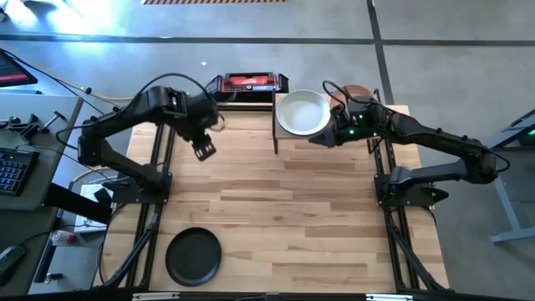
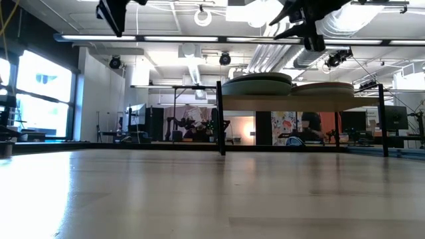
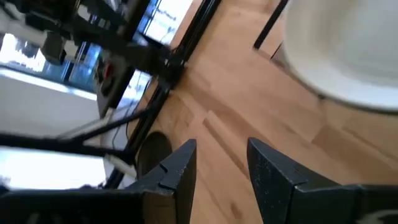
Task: Place and stack plates onto a shelf
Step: Stack the black plate on the white plate
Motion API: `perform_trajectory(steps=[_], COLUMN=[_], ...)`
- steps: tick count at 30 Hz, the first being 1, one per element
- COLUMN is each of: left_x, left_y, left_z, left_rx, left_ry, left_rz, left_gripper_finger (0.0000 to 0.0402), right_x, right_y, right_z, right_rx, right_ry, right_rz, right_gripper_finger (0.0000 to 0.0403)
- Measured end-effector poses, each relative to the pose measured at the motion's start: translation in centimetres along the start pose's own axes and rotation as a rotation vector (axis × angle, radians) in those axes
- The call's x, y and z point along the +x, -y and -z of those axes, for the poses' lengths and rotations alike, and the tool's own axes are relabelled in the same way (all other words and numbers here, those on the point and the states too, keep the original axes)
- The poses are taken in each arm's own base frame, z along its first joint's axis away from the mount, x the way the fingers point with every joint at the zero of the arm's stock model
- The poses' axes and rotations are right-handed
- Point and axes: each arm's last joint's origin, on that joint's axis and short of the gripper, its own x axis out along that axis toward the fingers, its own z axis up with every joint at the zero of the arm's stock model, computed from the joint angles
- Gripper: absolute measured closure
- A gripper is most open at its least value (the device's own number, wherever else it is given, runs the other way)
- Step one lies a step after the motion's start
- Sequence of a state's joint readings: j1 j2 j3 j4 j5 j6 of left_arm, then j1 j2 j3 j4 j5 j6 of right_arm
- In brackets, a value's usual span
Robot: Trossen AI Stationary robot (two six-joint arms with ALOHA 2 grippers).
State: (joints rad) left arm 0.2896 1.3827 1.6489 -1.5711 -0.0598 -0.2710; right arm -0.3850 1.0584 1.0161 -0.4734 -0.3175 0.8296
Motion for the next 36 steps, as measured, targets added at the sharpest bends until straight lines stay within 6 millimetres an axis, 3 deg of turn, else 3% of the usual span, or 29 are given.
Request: perform_trajectory(steps=[11,22,29,36], left_x=[0.1,6.7,10.8,13.4], left_y=[6.4,11.2,12.6,13.7], left_z=[3.1,8.6,11.8,14.7], left_rx=[0.134,0.182,0.238,0.330], left_ry=[-0.019,-0.186,-0.219,-0.224], left_rz=[0.045,0.011,0.011,0.058], left_gripper_finger=[0.0284,0.0284,0.0284,0.0284], right_x=[0.6,0.8,0.9,0.8], right_y=[-1.1,-1.9,-2.3,-2.1], right_z=[2.8,5.1,5.9,6.6], right_rx=[-0.131,-0.210,-0.243,-0.276], right_ry=[-0.146,-0.220,-0.247,-0.258], right_rz=[0.011,0.058,0.063,0.128], right_gripper_finger=[0.0279,0.0279,0.0279,0.0279])
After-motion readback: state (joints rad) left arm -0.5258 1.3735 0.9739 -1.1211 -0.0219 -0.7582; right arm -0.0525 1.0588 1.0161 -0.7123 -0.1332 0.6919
